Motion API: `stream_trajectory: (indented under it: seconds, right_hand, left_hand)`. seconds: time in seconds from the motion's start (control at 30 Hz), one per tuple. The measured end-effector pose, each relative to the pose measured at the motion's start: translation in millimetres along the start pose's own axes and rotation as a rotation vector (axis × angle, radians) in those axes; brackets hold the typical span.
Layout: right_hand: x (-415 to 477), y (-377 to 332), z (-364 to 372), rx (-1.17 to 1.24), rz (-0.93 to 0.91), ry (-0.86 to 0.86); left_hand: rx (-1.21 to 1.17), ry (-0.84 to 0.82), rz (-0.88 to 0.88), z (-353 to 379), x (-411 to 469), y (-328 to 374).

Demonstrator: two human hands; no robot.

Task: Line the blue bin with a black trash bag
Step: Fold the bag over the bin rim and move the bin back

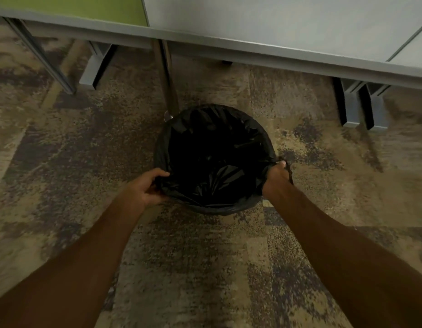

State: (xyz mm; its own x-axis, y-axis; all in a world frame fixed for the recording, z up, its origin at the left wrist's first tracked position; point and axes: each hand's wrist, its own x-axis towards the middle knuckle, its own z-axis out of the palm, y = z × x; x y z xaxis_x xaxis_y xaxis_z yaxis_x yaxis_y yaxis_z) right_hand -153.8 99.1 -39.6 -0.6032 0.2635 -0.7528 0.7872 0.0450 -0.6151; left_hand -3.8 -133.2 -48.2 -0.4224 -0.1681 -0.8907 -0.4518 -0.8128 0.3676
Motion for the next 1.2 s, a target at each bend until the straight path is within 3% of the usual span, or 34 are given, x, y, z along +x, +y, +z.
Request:
stream_trajectory:
  seconds: [0.1,0.27,0.33,0.43,0.53,0.7,0.8,0.97,1.2]
  right_hand:
    - [-1,0,-1,-0.007,0.024,0.014]
    - [2,4,-14,0.137,0.053,-0.129]
    - [1,2,-22,0.100,0.008,-0.062]
    - [-1,5,-35,-0.145,-0.178,0.111]
    - [-7,12,-45,-0.256,-0.298,0.064]
    - [-22,13,-39,-0.471,-0.368,-0.033]
    - [-22,12,-34,-0.527,-0.307,-0.086]
    - [-16,14,-35,-0.396,-0.168,-0.181]
    - [-13,18,-33,-0.249,-0.178,-0.238]
  left_hand:
    - [0.058,0.024,-0.002,2,-1,2]
    - [0.121,0.019,0.037,10,-15,4]
    - [0.146,0.117,0.143,15,-22,2]
    - [0.244,0.333,0.293,20,-27,-8]
    - [0.353,0.481,0.269,19,-31,-19]
    - [0.318,0.459,0.223,28,-39,-19]
    - [0.262,0.431,0.161,35,-42,-12]
    - [0.273,0.413,0.119,36,-42,-6]
    - [0.267,0.423,0.154,36,-40,-7]
